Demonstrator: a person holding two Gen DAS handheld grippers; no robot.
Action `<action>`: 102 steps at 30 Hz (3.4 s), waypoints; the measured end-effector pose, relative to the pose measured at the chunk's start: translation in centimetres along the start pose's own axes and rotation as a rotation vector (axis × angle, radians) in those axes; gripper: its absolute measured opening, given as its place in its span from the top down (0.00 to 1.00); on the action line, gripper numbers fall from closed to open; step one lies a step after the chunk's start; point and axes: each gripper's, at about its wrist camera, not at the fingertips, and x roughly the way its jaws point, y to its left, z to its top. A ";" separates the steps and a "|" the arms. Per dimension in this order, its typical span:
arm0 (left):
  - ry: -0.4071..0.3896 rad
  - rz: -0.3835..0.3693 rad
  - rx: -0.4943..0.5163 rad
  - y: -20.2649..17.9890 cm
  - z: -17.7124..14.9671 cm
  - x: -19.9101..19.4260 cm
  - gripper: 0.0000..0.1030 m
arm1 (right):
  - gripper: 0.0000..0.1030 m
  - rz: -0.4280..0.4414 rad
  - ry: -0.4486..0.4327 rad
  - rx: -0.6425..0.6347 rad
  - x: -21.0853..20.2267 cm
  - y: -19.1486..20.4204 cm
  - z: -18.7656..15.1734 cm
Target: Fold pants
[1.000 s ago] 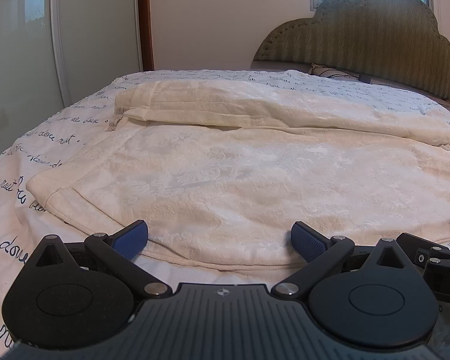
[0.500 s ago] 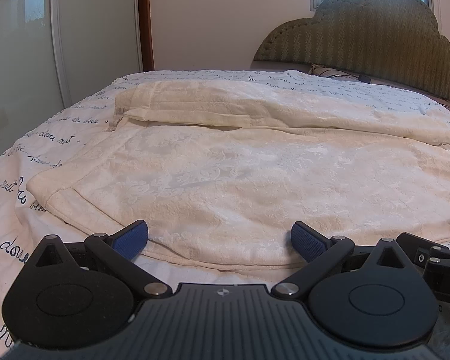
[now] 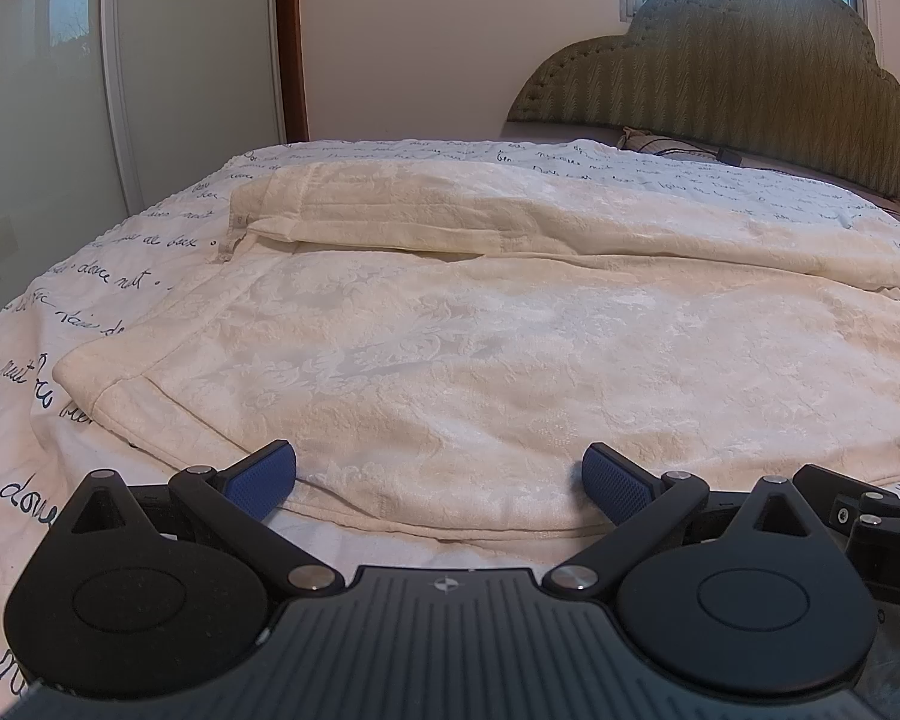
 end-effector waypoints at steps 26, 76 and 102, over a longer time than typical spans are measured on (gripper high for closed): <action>-0.009 0.008 0.020 2.3 4.1 -0.3 0.00 | 0.00 0.285 -0.034 0.056 -2.4 -1.1 4.2; 0.044 0.026 -0.246 11.2 10.9 5.8 0.01 | 0.91 0.340 -0.182 -0.810 18.4 14.0 18.9; 0.069 -0.241 -0.747 17.0 10.6 8.5 0.90 | 0.33 0.136 -0.292 -1.213 6.6 11.3 5.4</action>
